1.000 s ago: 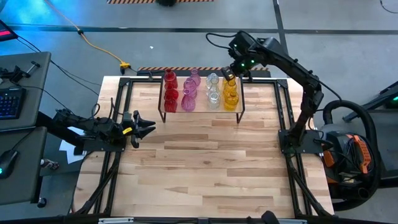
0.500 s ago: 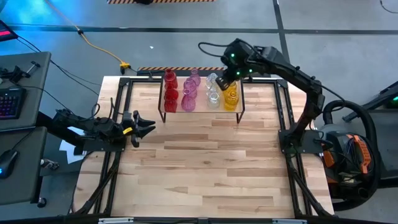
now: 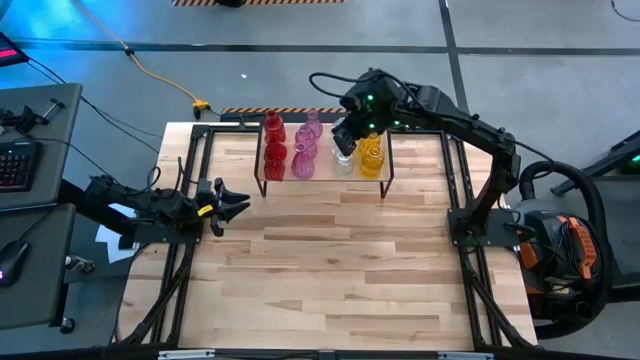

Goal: Sort vases onto shelf
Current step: Adjust the vases on the shelf

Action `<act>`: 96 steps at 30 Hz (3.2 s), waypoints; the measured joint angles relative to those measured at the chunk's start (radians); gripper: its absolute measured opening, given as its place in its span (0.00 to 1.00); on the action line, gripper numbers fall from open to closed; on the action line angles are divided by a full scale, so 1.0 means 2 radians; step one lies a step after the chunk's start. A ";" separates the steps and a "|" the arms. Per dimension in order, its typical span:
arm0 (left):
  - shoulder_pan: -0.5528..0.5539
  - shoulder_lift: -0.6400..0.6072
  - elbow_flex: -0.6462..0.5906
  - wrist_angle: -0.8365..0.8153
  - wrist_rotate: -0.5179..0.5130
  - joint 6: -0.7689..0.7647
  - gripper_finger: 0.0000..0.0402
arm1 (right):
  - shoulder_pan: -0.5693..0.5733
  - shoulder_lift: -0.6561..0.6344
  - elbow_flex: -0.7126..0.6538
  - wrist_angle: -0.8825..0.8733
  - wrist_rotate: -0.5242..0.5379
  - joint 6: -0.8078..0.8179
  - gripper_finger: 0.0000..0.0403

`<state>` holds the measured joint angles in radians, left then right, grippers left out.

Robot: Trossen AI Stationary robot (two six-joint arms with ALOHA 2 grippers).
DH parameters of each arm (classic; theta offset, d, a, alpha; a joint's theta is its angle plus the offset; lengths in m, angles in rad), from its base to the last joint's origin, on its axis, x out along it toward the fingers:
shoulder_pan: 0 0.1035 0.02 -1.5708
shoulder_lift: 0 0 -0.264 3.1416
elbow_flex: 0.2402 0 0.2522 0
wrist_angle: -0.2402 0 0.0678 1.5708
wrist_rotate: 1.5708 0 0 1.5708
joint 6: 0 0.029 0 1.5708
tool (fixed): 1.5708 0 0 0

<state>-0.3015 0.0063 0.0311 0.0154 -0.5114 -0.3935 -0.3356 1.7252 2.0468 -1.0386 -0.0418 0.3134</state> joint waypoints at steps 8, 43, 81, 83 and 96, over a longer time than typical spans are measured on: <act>0.000 0.000 0.000 0.000 0.000 0.000 0.30 | -0.016 0.006 0.032 0.030 -0.056 0.000 0.00; 0.000 0.000 0.000 0.002 -0.013 0.001 0.30 | -0.015 0.103 0.129 0.006 -0.017 -0.089 0.00; 0.000 0.000 0.000 0.001 -0.013 -0.012 0.30 | -0.077 0.175 0.129 -0.017 0.003 -0.103 0.00; 0.000 0.000 0.000 0.001 -0.013 -0.012 0.30 | -0.077 0.176 0.129 -0.018 0.003 -0.101 0.00; 0.000 0.000 0.000 0.001 -0.013 -0.011 0.30 | -0.077 0.179 0.129 -0.017 0.003 -0.103 0.00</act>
<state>-0.3015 0.0063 0.0311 0.0181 -0.5381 -0.4164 -0.4889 2.0838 2.3043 -1.0726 -0.0360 0.1081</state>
